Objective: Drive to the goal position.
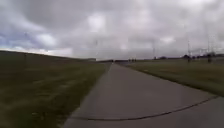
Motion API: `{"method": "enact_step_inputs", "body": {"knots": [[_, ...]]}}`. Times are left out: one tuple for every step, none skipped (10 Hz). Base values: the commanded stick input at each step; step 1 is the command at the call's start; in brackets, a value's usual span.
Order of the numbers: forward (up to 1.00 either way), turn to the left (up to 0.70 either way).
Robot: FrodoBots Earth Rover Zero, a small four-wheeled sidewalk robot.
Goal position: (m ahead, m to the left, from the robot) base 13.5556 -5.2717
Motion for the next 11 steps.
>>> {"method": "enact_step_inputs", "body": {"knots": [[1.00, 0.00], [1.00, 0.00], [1.00, 0.00], [1.00, 0.00], [1.00, 0.00], [1.00, 0.00], [1.00, 0.00], [1.00, 0.00], [1.00, 0.00], [1.00, 0.00], [1.00, 0.00]]}}
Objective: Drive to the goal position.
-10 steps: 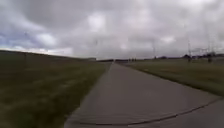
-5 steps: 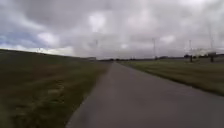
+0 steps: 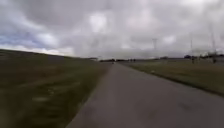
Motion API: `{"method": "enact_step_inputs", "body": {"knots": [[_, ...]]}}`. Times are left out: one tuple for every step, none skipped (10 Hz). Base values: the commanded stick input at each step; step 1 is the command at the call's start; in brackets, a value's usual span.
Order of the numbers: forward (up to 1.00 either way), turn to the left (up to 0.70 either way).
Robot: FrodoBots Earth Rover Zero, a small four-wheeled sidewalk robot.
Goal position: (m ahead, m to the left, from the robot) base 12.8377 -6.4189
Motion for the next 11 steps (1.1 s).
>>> {"method": "enact_step_inputs", "body": {"knots": [[1.00, 0.00], [1.00, 0.00], [1.00, 0.00], [1.00, 0.00], [1.00, 0.00], [1.00, 0.00], [1.00, 0.00], [1.00, 0.00], [1.00, 0.00], [1.00, 0.01], [1.00, 0.01]]}}
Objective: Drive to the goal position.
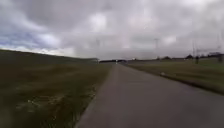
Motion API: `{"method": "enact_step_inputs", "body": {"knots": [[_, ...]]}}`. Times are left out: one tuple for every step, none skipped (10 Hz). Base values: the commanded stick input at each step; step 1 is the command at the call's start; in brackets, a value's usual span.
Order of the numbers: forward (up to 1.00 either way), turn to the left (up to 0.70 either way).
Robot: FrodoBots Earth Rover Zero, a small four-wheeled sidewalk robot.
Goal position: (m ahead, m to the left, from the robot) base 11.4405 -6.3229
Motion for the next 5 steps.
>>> {"method": "enact_step_inputs", "body": {"knots": [[1.00, 0.01], [1.00, 0.01], [1.00, 0.01], [1.00, 0.01], [1.00, 0.01]]}}
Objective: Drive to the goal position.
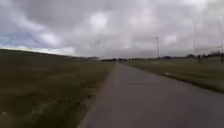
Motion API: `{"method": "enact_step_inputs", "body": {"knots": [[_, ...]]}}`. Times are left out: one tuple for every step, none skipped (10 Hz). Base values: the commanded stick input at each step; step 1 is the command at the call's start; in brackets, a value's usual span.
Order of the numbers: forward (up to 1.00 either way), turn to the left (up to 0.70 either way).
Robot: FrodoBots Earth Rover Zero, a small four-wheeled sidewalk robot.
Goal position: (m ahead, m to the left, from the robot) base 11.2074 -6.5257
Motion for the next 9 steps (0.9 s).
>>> {"method": "enact_step_inputs", "body": {"knots": [[1.00, 0.01], [1.00, 0.01], [1.00, 0.01], [1.00, 0.01], [1.00, 0.01], [1.00, -0.08], [1.00, -0.35], [1.00, -0.39], [1.00, -0.39]]}}
